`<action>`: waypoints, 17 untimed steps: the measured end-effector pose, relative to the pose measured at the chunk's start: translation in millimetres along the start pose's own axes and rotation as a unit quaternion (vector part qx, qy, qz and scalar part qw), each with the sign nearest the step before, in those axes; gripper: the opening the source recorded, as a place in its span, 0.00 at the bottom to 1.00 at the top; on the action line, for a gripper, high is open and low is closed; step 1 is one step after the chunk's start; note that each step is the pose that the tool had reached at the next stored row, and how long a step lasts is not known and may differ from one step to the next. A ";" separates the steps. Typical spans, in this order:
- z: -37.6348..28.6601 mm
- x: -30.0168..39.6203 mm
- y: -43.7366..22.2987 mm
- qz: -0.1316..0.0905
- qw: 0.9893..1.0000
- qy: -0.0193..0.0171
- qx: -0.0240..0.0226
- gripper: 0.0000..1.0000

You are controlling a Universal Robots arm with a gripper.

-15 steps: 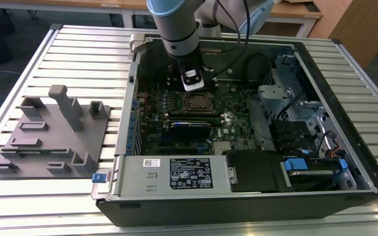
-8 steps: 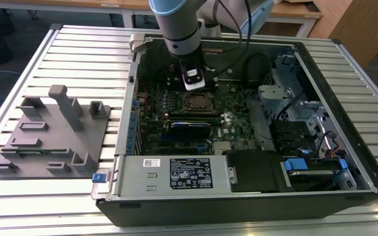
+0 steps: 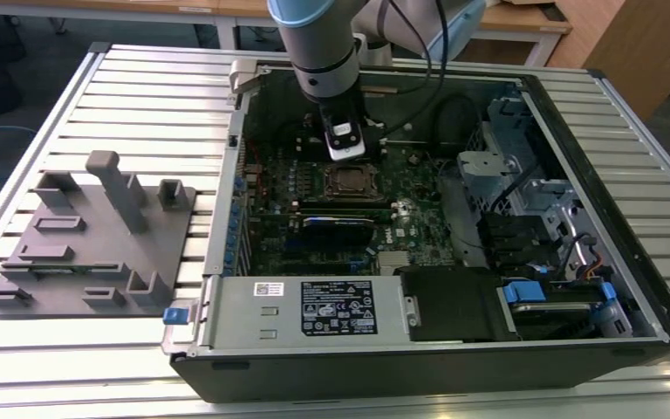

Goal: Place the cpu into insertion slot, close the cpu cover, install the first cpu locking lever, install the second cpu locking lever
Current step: 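Install the first cpu locking lever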

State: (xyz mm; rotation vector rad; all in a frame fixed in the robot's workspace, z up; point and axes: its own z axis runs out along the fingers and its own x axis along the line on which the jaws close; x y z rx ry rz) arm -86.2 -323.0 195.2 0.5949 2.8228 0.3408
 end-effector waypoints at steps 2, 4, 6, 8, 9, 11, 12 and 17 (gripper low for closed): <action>0.1 -0.2 0.1 0.000 1.000 0.000 0.000 0.10; 0.6 -1.1 0.5 0.003 1.000 -0.001 0.001 0.10; 1.1 -2.0 0.8 0.006 1.000 -0.002 0.001 0.10; 1.6 -2.7 1.0 0.009 1.000 -0.003 0.002 0.10; 1.8 -3.0 1.1 0.011 1.000 -0.003 0.002 0.10; 1.9 -3.2 1.1 0.014 1.000 -0.004 0.003 0.10; 1.9 -3.2 1.1 0.014 1.000 -0.004 0.003 0.10; 2.4 -3.5 1.4 0.019 1.000 -0.006 0.004 0.10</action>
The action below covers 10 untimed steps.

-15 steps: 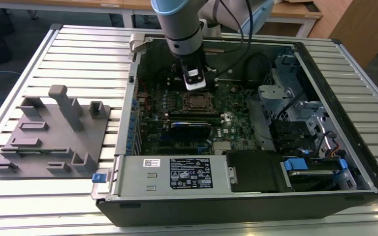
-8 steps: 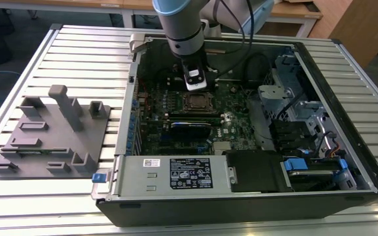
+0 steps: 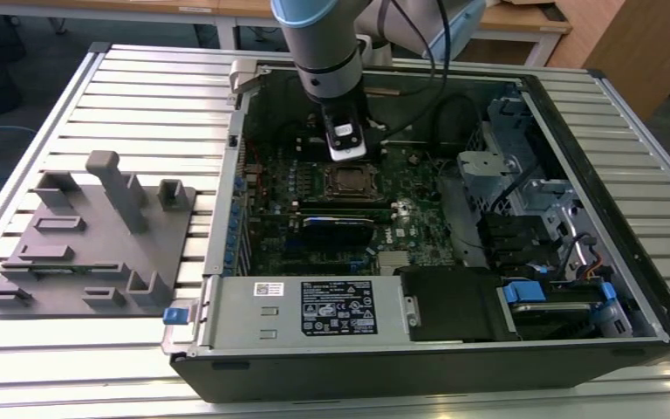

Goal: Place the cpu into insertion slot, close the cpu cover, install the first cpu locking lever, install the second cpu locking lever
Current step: 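Install the first cpu locking lever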

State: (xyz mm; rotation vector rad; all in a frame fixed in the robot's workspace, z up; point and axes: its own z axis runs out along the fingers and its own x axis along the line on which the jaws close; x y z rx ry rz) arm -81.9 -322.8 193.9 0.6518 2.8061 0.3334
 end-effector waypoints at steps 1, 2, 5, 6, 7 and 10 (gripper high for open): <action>0.1 -0.1 0.2 0.004 1.000 -0.001 0.001 0.10; 0.4 -0.2 0.4 0.009 1.000 -0.002 0.002 0.10; 1.1 -0.4 1.3 0.022 1.000 -0.006 0.004 0.10; 1.3 -0.3 1.7 0.025 1.000 -0.007 0.005 0.10; 1.5 0.1 2.4 0.028 1.000 -0.008 0.005 0.10; 1.9 1.2 4.5 0.032 0.999 -0.009 0.006 0.10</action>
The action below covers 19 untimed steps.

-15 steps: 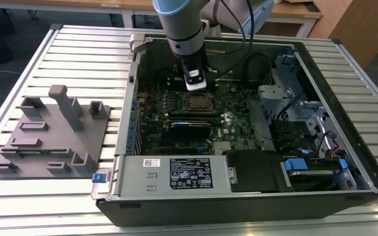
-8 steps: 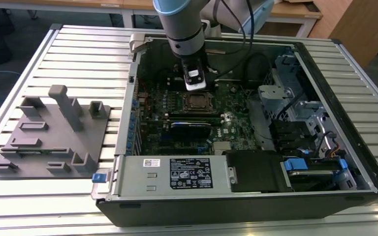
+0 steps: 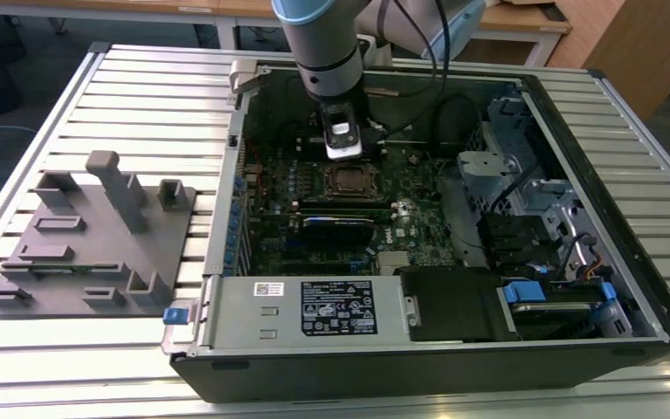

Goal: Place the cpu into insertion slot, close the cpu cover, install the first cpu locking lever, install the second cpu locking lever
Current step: 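Install the first cpu locking lever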

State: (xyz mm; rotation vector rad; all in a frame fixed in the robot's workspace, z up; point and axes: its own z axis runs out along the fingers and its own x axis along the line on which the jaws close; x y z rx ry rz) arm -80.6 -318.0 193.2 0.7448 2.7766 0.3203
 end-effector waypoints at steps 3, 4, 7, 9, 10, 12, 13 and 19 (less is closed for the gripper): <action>0.4 -0.1 1.0 0.005 1.000 -0.002 0.001 0.10; 0.5 -0.7 1.3 0.008 1.000 -0.002 0.001 0.10; 1.2 -2.5 2.4 0.016 1.000 -0.005 0.003 0.10; 1.6 -3.6 3.0 0.021 1.000 -0.006 0.004 0.10; 1.8 -4.2 3.3 0.024 1.000 -0.007 0.005 0.10; 2.2 -5.2 3.8 0.028 1.000 -0.009 0.006 0.10; 2.2 -5.3 3.9 0.029 1.000 -0.009 0.006 0.10; 1.7 -5.5 4.1 0.029 1.000 -0.009 0.006 0.10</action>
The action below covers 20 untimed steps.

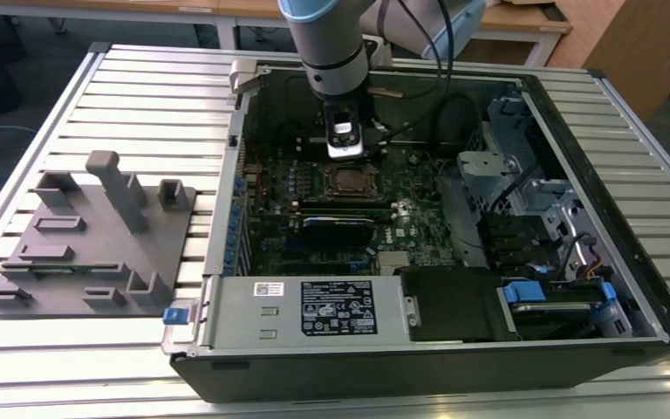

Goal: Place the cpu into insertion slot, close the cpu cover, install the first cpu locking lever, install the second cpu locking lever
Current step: 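Install the first cpu locking lever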

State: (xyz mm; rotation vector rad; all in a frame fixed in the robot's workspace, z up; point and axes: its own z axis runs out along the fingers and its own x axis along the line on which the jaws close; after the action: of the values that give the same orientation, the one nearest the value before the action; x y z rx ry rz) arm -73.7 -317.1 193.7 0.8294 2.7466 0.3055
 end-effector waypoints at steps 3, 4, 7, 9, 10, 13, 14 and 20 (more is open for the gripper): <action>-1.5 -0.3 0.4 0.000 1.000 0.000 0.000 0.10; -2.1 -0.3 0.5 0.000 1.000 0.000 0.000 0.10; -3.4 0.7 0.0 0.001 1.000 0.000 0.000 0.10; -4.4 2.5 -1.0 0.001 1.000 0.000 0.000 0.10; -4.8 3.6 -1.7 0.001 1.000 0.000 0.000 0.10; -6.3 7.5 -4.2 0.002 1.000 0.000 0.000 0.10; -6.8 8.9 -5.0 0.003 1.000 0.000 -0.001 0.10; -10.3 18.6 -10.9 0.005 1.000 -0.001 -0.001 0.10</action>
State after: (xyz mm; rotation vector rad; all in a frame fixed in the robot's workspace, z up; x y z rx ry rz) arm -97.3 -316.8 197.1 0.8419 2.7411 0.3081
